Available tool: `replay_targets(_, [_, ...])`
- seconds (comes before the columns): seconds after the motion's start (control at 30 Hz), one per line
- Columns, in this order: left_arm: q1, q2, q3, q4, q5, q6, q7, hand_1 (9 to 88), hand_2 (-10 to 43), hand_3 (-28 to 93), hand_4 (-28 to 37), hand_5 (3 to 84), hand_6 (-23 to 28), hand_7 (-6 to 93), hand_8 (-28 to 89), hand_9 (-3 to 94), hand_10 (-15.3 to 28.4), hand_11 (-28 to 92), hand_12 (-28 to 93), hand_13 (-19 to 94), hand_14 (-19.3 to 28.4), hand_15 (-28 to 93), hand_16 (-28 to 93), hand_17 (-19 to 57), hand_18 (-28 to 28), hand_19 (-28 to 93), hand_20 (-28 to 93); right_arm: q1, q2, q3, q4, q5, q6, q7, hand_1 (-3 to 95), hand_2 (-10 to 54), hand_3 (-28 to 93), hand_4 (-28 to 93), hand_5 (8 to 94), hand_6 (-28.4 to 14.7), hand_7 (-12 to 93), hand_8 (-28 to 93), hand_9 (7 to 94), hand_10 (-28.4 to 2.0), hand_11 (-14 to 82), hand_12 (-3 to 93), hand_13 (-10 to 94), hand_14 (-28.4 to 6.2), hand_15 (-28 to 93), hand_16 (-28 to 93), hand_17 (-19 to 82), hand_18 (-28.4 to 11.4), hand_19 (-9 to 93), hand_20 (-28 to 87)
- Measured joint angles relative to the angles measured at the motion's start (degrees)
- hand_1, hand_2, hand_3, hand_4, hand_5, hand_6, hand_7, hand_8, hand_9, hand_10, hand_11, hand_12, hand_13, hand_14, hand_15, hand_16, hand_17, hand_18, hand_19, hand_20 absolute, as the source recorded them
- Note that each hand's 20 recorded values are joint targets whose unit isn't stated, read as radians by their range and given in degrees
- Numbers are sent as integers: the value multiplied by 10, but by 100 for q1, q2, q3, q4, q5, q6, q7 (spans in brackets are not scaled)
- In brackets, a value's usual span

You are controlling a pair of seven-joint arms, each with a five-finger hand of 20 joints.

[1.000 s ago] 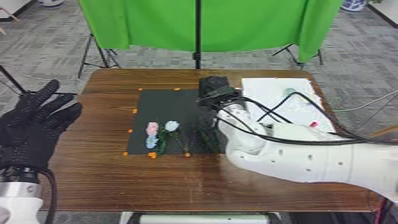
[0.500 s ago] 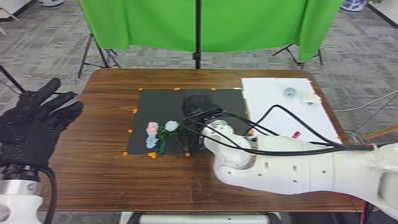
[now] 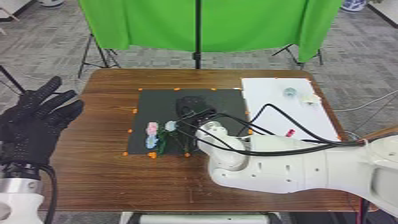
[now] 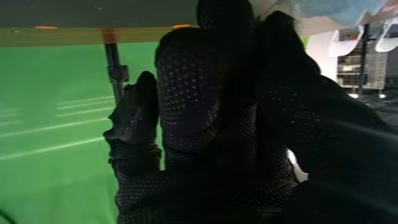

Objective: Arrange flowers

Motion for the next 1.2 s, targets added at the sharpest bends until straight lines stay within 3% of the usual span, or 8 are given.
replay_targets(0.3, [0,0,16,0,2,1,5,212,97,770,-283,348,95,127,-88,300,199,272,103,246,283,573,-118,-53,263,678,148,-57,5,-24,8,3,-133,25,482,-95,731,-283,749,35,207,-33,884,-72,184,281,761,-39,650,200,297,-193,919,334])
replay_targets(0.57, [0,0,28,0,5,1,5,211,97,772,-283,348,95,126,-88,299,198,272,103,246,282,573,-118,-53,262,678,147,-109,17,21,1,79,-258,29,403,-95,812,-283,676,26,192,-75,849,-87,251,230,751,-49,663,191,288,-199,917,344])
replay_targets(0.77, [0,-6,37,0,9,2,-3,211,97,772,-283,349,95,128,-88,299,198,271,103,246,282,574,-118,-52,262,679,146,-96,38,11,-4,134,-252,29,383,-95,829,-283,664,23,189,-136,842,-91,272,211,749,-52,668,188,286,-203,916,350])
replay_targets(1.2, [-9,-28,53,2,37,4,-54,213,99,769,-283,349,96,127,-88,300,198,273,103,246,283,574,-119,-52,262,680,143,-65,174,18,-117,165,-264,75,338,-76,840,-264,655,14,181,-137,832,-104,301,177,746,-64,679,189,286,-215,917,359])
